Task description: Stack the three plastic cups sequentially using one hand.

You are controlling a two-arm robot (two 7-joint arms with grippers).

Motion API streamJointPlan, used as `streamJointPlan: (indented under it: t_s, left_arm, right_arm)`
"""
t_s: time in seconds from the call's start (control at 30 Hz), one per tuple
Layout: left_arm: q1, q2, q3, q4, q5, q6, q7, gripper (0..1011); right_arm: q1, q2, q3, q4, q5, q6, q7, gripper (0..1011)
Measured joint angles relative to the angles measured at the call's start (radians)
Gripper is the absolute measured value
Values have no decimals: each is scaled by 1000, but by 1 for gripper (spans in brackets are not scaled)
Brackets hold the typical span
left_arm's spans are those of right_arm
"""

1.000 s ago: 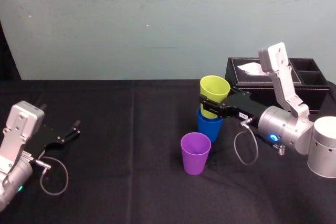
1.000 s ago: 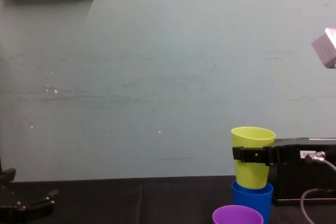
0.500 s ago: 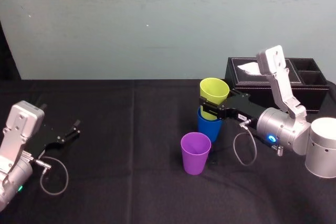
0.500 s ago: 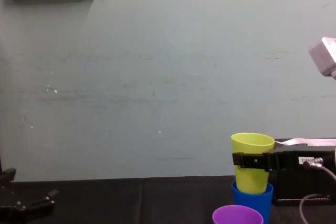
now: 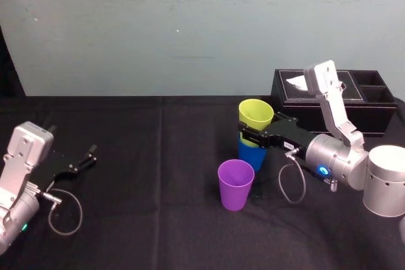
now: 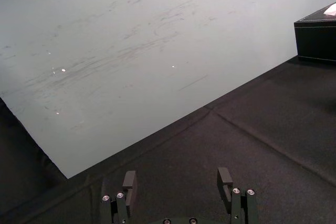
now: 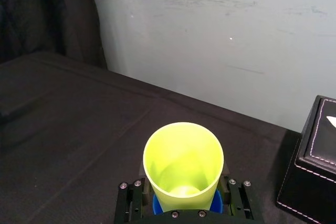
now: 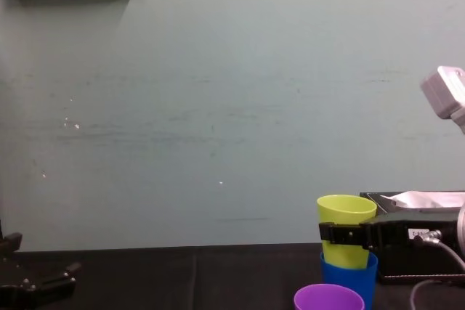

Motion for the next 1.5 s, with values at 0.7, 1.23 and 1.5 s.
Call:
streamJointPlan:
  t_s: [0.7, 1.23, 1.5]
  left_arm:
    - [0, 0, 0, 0, 0, 0, 0, 1000]
    - [0, 0, 0, 0, 0, 0, 0, 1000]
    - [0, 0, 0, 0, 0, 0, 0, 1000]
  right_arm:
    - [-14, -10, 16, 8, -10, 3, -15, 734]
    - [-13, -10, 15, 7, -8, 4, -15, 955]
    - [-14, -10, 16, 3, -8, 1, -15, 1003]
